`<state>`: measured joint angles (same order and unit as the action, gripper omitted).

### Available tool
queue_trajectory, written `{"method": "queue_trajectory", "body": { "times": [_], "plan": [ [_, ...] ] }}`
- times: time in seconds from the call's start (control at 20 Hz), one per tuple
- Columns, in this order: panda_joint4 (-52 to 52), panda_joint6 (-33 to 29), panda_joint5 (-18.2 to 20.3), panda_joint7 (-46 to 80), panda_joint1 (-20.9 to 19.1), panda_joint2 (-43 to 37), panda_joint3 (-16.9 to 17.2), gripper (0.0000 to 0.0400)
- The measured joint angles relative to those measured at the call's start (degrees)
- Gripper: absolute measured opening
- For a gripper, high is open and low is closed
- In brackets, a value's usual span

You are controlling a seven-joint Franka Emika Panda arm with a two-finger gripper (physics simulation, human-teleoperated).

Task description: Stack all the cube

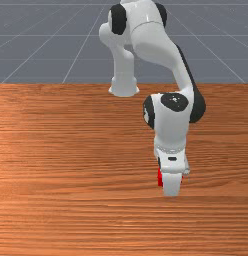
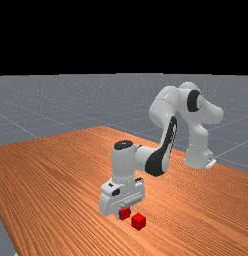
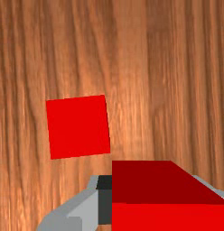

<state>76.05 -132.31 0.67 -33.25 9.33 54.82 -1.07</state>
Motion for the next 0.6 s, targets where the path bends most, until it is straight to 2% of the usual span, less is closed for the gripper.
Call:
{"method": "queue_trajectory", "body": {
  "times": [0.1, 0.15, 0.55, 0.6],
  "plan": [
    [0.98, -0.66, -0.07, 0.07, 0.05, -0.90, 0.06, 0.0189],
    [-1.34, 2.31, 0.43, 1.84, 0.29, -0.02, 0.25, 0.0189],
    [-5.39, 4.07, 0.49, 7.51, 3.87, 2.23, 0.48, 0.0189],
    [-5.46, 6.01, 0.34, 5.42, 3.67, 2.11, -0.23, 0.0189]
  ]
}}
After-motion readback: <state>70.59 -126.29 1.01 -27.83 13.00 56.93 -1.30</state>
